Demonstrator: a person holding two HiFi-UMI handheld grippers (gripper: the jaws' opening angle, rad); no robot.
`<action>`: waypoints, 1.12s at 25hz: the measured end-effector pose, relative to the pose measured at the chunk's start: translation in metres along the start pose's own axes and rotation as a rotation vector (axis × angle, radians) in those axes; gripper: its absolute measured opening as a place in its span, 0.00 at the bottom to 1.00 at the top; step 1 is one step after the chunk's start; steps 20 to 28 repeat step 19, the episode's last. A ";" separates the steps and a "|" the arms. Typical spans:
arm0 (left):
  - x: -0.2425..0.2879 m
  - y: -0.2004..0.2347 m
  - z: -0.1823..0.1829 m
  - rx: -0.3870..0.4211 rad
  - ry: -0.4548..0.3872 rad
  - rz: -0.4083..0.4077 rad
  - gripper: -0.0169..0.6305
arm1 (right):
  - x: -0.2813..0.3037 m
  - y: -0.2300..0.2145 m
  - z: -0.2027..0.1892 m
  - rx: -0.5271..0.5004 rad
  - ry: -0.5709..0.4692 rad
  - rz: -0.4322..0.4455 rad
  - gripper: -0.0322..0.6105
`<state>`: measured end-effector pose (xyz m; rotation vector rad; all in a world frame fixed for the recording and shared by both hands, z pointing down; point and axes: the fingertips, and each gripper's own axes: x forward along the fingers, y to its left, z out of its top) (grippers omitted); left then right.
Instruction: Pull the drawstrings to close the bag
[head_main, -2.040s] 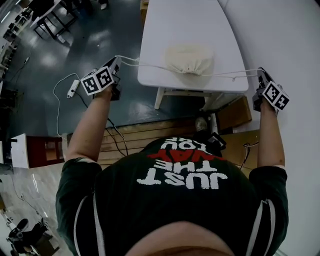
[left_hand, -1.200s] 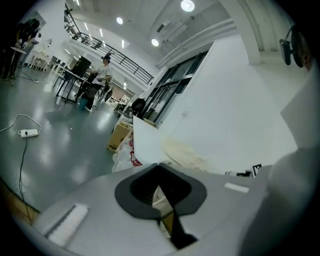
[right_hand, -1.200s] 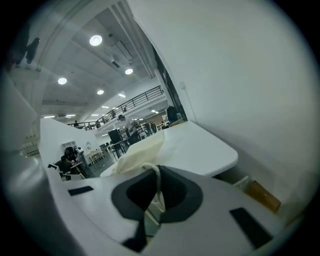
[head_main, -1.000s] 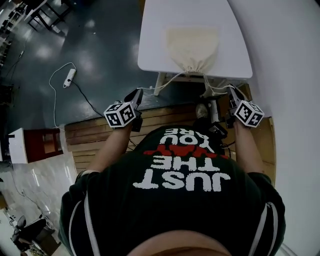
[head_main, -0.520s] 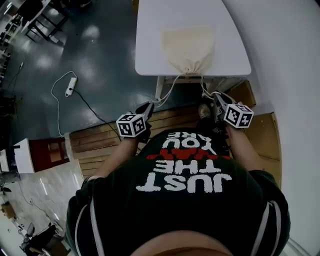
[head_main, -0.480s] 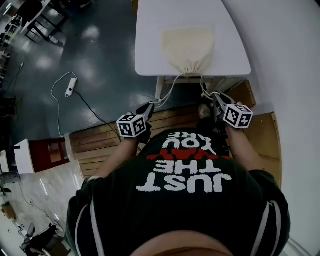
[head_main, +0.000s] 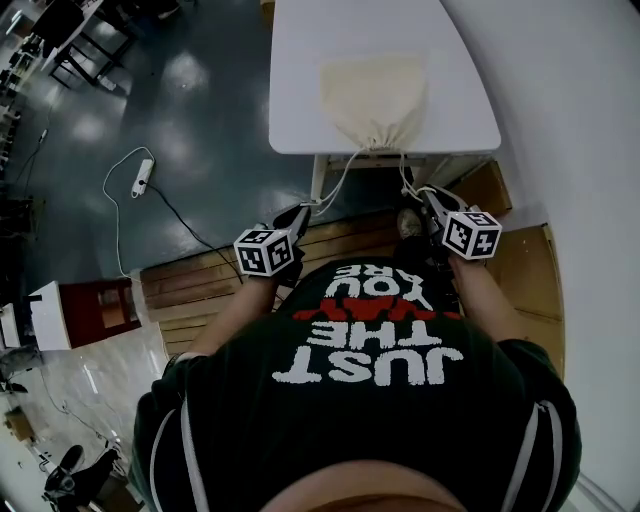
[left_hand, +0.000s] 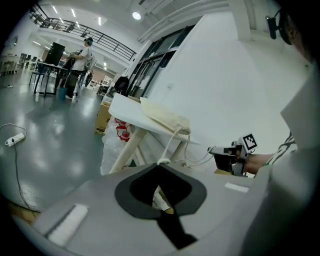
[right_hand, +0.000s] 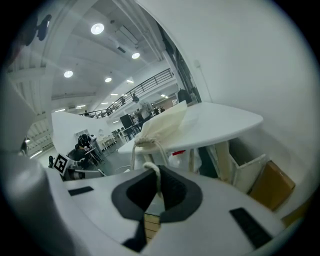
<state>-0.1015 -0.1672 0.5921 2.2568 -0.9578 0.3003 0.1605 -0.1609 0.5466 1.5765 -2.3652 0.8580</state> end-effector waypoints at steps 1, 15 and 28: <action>0.000 0.000 0.001 0.002 -0.002 0.000 0.04 | 0.000 0.000 0.000 -0.006 0.002 0.001 0.06; -0.005 -0.004 0.007 0.007 -0.012 -0.001 0.04 | 0.000 0.008 0.000 -0.039 0.023 0.012 0.06; -0.005 -0.003 0.008 0.008 -0.014 0.003 0.04 | 0.002 0.009 -0.002 -0.039 0.027 0.016 0.06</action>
